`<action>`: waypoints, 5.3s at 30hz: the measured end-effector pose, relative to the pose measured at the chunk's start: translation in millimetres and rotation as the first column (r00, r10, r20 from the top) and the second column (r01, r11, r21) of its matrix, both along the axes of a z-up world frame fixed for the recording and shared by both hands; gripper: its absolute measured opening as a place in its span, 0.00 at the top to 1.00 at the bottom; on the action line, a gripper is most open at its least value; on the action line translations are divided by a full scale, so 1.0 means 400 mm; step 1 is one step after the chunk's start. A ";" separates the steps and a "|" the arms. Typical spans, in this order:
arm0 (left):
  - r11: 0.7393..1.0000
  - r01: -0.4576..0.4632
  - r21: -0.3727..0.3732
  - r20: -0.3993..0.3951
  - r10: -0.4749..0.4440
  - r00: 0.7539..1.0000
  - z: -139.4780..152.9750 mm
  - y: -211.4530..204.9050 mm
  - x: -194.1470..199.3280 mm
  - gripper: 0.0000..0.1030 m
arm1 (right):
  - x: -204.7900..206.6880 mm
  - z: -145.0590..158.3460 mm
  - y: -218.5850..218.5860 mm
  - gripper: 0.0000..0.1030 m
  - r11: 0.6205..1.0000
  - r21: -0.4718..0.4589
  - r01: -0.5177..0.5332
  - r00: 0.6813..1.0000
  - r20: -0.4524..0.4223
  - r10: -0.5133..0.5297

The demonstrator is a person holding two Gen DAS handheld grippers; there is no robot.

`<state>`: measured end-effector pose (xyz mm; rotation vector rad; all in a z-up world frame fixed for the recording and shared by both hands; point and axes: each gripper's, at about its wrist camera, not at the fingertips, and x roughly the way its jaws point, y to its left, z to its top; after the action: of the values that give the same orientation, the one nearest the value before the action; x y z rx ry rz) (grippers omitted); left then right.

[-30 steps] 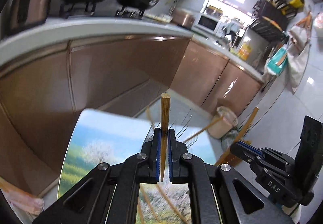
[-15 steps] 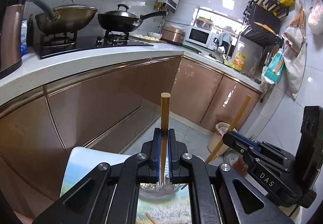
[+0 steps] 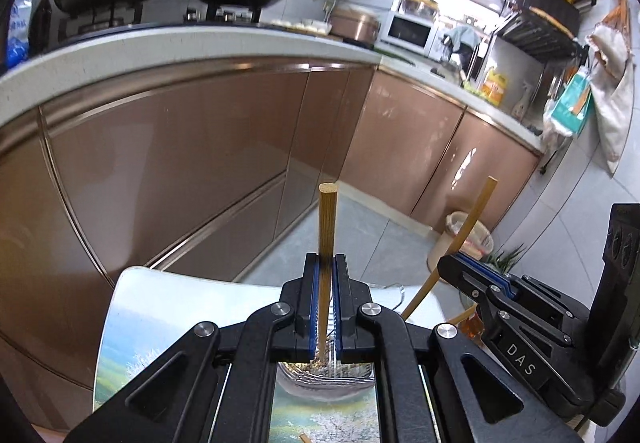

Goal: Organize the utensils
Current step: 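Lift both held chopsticks upright and carry them over the wire basket, then drop the chopsticks into the basket by opening both tools, then move both open tools back over the loose chopsticks on the table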

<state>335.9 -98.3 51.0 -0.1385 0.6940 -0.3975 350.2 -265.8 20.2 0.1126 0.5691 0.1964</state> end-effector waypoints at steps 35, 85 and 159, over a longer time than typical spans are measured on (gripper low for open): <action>0.988 -0.058 0.141 0.020 0.056 0.998 -0.072 -0.017 -0.048 0.79 | -0.073 -0.095 -0.009 0.92 1.000 -0.004 0.023 0.998 -0.056 -0.023; 0.978 -0.080 0.192 -0.349 0.145 0.926 -0.282 0.195 -0.281 0.74 | -0.348 -0.127 0.048 0.92 0.995 -0.028 -0.100 0.980 -0.176 0.094; 0.957 -0.075 0.281 -0.289 0.159 0.944 -0.436 0.164 -0.304 0.49 | -0.333 -0.389 0.052 0.70 0.994 0.008 -0.112 0.944 -0.312 0.109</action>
<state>214.4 -32.7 -123.3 0.0145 1.0369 -0.1633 216.8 -245.0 -135.3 0.1028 0.8940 0.2877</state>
